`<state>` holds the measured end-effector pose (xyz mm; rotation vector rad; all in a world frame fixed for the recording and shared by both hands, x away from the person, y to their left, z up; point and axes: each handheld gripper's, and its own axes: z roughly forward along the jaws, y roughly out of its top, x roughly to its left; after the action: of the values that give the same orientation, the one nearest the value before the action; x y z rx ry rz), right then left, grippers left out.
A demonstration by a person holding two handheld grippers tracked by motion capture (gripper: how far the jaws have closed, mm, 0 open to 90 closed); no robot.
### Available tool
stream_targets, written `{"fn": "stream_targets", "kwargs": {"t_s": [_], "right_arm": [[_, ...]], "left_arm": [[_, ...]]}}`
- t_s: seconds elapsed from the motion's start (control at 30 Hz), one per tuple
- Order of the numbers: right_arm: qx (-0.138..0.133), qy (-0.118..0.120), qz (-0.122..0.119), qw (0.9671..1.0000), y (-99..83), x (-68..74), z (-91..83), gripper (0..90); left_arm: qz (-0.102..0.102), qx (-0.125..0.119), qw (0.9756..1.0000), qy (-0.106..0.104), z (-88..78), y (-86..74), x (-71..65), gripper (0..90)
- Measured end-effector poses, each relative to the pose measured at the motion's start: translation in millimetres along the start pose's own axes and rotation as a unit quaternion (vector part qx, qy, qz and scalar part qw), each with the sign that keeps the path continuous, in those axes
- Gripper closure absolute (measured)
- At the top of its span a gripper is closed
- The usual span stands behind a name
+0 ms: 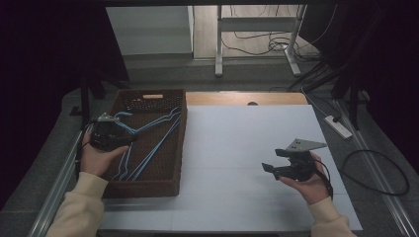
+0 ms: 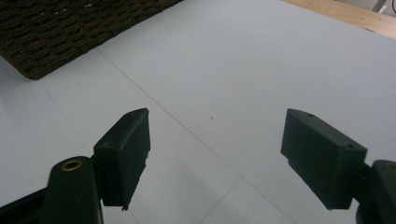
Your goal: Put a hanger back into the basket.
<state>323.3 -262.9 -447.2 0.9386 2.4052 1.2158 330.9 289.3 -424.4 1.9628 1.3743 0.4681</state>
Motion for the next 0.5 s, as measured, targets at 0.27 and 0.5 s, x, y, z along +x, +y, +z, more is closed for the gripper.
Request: {"fn": "stream_targets", "kwargs": {"t_s": [0.27, 0.5], "right_arm": [[0.0, 0.004, 0.005, 1.0, -3.2, -1.0, 0.9, 24.6], [0.004, 0.005, 0.009, 0.9999, -7.4, -1.6, 1.7, 24.4]], "left_arm": [[0.029, -0.04, 0.9979, -0.042, -20.7, -3.2, -18.6, 33.6], [0.034, -0.064, 0.9944, -0.076, -35.2, -9.0, -36.9, 32.1]]}}
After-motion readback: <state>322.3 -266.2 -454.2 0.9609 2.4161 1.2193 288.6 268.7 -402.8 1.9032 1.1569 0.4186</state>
